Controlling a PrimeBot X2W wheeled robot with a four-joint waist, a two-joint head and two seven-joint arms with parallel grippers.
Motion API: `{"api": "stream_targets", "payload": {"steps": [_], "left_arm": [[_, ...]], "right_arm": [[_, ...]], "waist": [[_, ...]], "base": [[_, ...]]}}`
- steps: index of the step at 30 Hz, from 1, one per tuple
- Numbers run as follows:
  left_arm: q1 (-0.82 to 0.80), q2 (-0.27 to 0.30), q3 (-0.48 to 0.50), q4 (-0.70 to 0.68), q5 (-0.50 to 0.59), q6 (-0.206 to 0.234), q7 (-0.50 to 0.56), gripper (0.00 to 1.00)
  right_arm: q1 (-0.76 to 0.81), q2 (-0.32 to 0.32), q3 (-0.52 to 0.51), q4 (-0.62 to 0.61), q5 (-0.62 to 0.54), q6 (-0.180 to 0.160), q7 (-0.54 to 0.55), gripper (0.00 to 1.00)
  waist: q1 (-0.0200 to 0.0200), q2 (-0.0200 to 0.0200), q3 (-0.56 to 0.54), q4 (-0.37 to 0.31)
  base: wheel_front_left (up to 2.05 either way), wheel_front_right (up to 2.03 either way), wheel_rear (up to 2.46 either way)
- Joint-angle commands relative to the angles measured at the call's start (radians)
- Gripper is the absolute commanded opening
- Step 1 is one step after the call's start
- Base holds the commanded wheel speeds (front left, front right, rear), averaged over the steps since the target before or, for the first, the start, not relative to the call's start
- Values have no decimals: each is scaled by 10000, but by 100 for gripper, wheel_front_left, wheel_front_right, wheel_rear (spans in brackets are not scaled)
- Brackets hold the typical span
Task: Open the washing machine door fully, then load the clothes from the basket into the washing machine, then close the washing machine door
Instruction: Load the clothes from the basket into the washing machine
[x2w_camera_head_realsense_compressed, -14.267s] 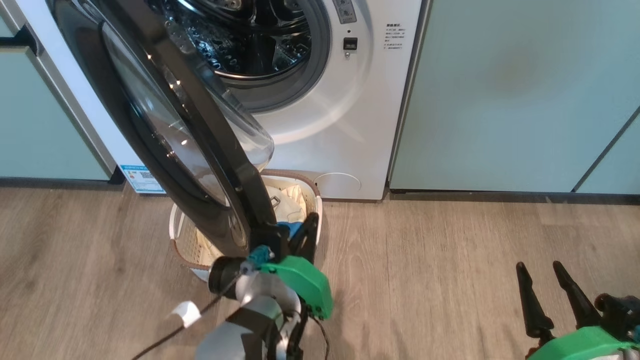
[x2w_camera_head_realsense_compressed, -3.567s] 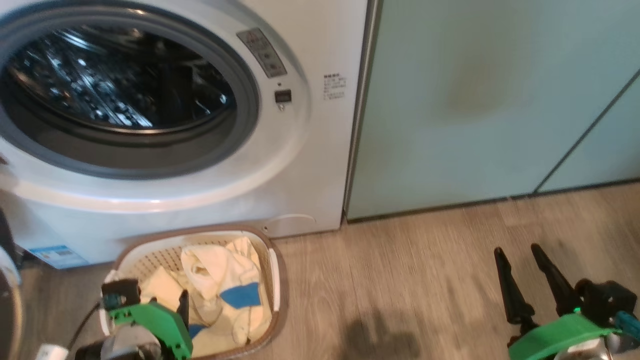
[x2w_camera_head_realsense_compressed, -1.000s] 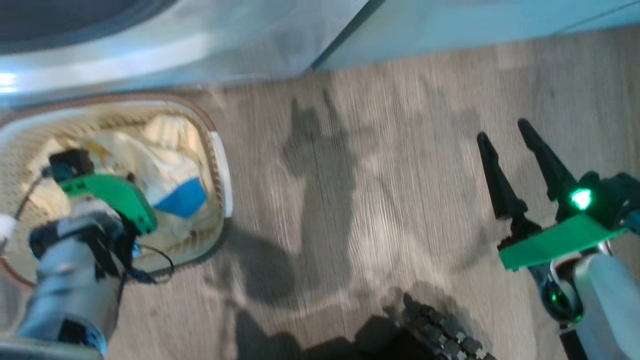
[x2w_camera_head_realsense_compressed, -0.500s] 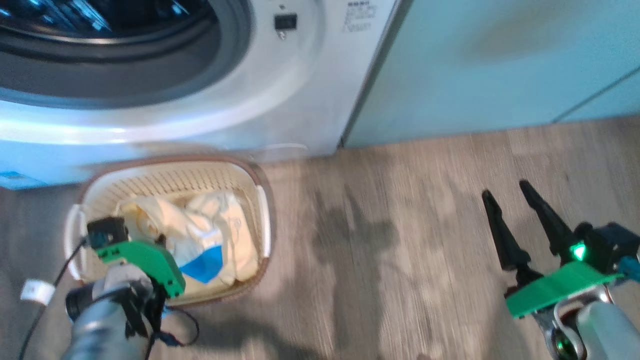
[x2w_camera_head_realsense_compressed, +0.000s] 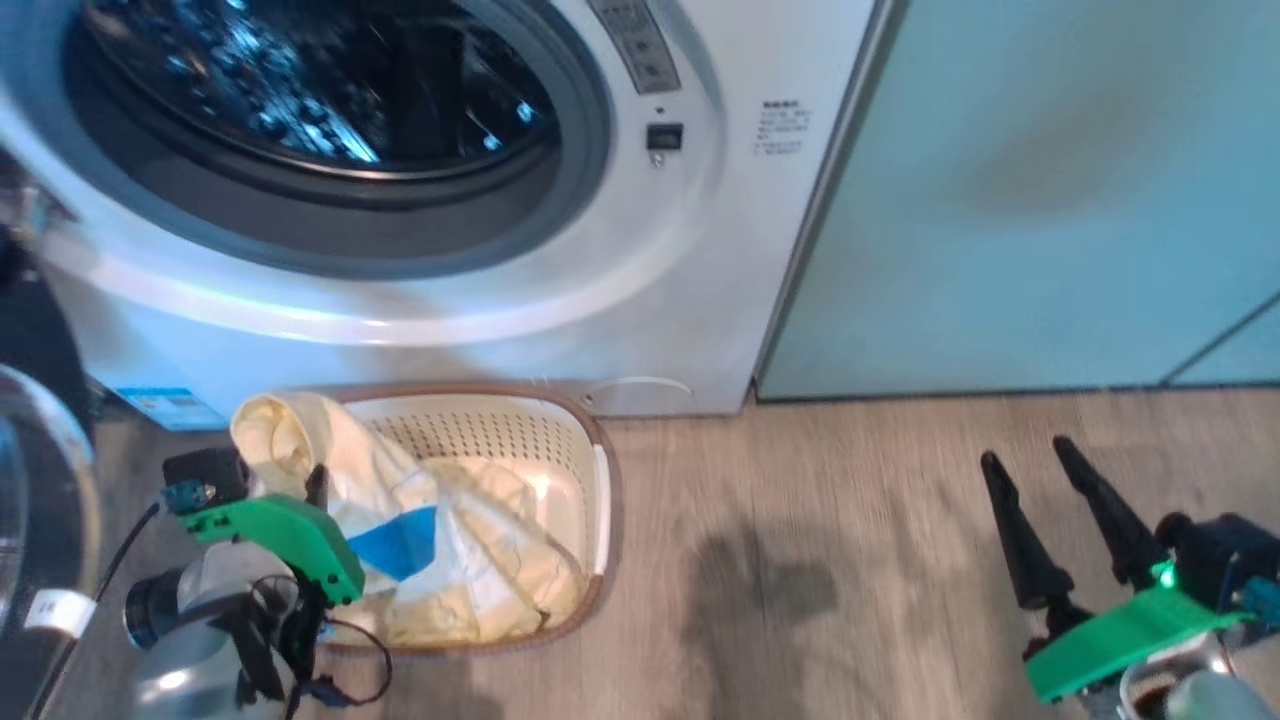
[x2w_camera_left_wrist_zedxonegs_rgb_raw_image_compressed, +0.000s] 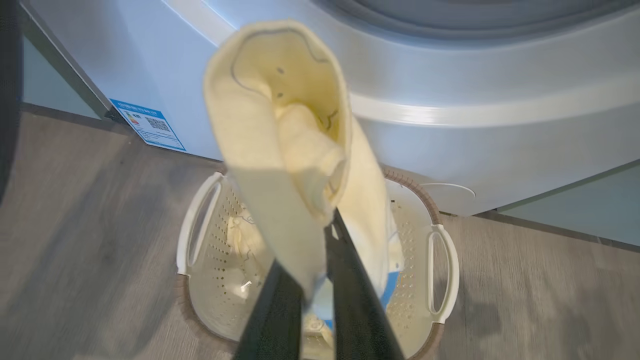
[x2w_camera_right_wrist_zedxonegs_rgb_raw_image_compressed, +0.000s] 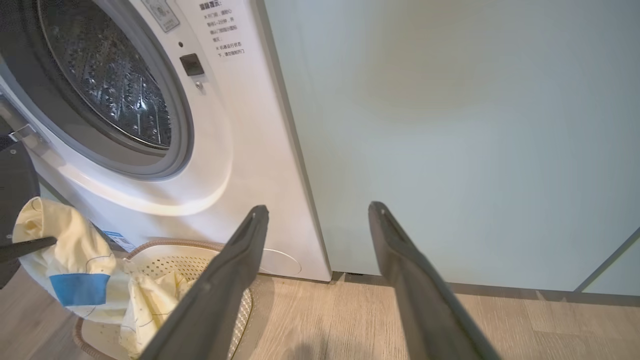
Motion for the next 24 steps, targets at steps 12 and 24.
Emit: {"api": "stream_targets", "payload": {"steps": [12, 24], "left_arm": [[1707, 781, 613, -3323, 291, -8, -132, 0], [3808, 1001, 1646, -6556, 1298, -8, -133, 0]], "right_arm": [[840, 52, -95, -355, 92, 6, -94, 100], [1444, 103, -479, -489, 32, 6, -94, 100]], "waist": [[1, -1, -1467, 485], [1, -1, -2155, 454]], "base": [[0, 0, 0], [0, 0, 0]]}}
